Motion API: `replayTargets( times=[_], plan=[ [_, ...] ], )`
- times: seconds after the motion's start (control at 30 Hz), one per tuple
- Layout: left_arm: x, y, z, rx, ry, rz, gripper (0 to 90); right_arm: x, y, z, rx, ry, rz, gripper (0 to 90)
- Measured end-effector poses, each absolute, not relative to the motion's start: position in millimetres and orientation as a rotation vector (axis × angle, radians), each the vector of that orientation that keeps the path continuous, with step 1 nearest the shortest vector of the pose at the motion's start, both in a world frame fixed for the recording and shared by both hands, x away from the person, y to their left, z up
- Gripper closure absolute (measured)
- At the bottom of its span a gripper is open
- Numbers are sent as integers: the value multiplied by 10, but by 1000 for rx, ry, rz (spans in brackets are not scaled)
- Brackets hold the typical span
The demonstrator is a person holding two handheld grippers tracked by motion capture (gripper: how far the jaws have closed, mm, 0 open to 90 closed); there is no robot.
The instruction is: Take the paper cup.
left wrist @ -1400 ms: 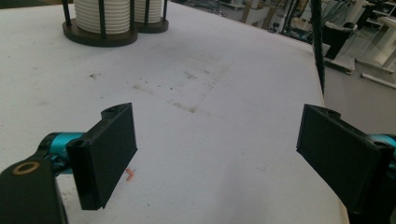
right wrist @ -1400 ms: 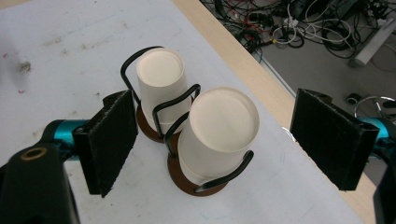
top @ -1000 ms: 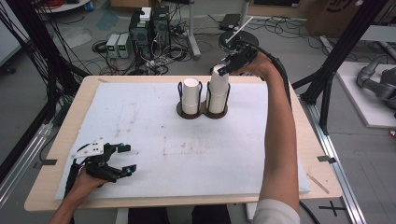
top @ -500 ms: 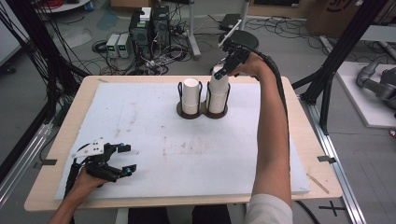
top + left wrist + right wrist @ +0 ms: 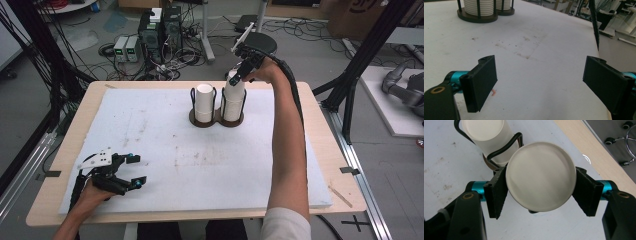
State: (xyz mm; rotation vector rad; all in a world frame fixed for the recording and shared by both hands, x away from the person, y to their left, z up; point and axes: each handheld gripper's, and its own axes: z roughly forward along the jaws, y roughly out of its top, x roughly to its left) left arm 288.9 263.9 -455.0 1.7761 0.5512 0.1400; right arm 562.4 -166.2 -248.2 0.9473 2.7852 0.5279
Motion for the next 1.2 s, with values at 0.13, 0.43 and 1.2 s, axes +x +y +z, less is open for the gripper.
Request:
replayTargets(
  times=[0.13,0.43,1.2],
  plan=[
    [2889,2639,-4550,1777,551,141,119,5619,-1663,-2481,934,2788,520,345],
    [2889,2636,-4550,1777,552,141,119,5586,-1653,-2442,910,2773,533,354],
    [2884,2627,-4547,1790,548,149,119,5433,-1702,-2025,850,2705,632,358]
  ],
)
